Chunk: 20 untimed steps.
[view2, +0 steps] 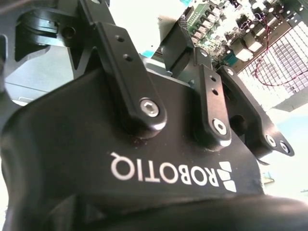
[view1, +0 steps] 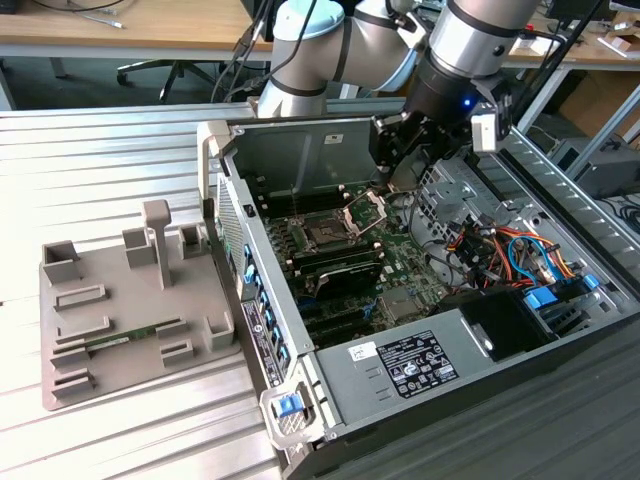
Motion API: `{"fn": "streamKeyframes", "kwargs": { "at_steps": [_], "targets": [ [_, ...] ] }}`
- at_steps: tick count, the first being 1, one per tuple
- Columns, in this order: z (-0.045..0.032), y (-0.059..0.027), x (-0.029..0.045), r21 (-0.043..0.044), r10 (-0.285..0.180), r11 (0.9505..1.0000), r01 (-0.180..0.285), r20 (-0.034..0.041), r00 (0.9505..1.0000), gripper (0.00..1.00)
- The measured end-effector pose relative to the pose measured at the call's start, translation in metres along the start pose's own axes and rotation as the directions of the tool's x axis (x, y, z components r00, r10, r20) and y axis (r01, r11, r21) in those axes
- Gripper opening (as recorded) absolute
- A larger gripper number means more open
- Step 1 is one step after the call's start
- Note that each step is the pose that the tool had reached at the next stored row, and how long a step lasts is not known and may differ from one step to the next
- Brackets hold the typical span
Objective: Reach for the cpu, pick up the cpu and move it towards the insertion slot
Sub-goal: 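Pick up the cpu and move it towards the insertion slot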
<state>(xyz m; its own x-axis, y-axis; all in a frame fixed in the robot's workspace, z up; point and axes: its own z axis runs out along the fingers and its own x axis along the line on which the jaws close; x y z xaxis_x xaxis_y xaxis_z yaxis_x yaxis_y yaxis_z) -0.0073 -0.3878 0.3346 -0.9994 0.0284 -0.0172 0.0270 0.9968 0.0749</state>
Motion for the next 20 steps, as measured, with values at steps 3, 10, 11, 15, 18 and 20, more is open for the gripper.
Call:
{"fn": "streamKeyframes", "kwargs": {
  "at_steps": [3,10,11,15,18,20],
  "targets": [
    [0.0004,-0.0001,0.0032,0.0,0.0,1.0,0.0,0.0,1.0,0.55],
    [0.0012,-0.0004,0.0105,-0.0001,-0.001,1.0,0.001,0.0,1.0,0.55],
    [0.0013,-0.0004,0.0113,-0.0001,-0.003,1.0,0.003,-0.0002,1.0,0.55],
    [0.0017,-0.0005,0.0141,-0.0004,-0.018,0.9998,0.018,-0.0013,0.9998,0.55],
    [0.0022,-0.0006,0.0162,-0.001,-0.035,0.9994,0.035,-0.0026,0.9994,0.55],
    [0.0024,-0.0007,0.0169,-0.0011,-0.045,0.999,0.045,-0.0034,0.999,0.55]
  ]
}}
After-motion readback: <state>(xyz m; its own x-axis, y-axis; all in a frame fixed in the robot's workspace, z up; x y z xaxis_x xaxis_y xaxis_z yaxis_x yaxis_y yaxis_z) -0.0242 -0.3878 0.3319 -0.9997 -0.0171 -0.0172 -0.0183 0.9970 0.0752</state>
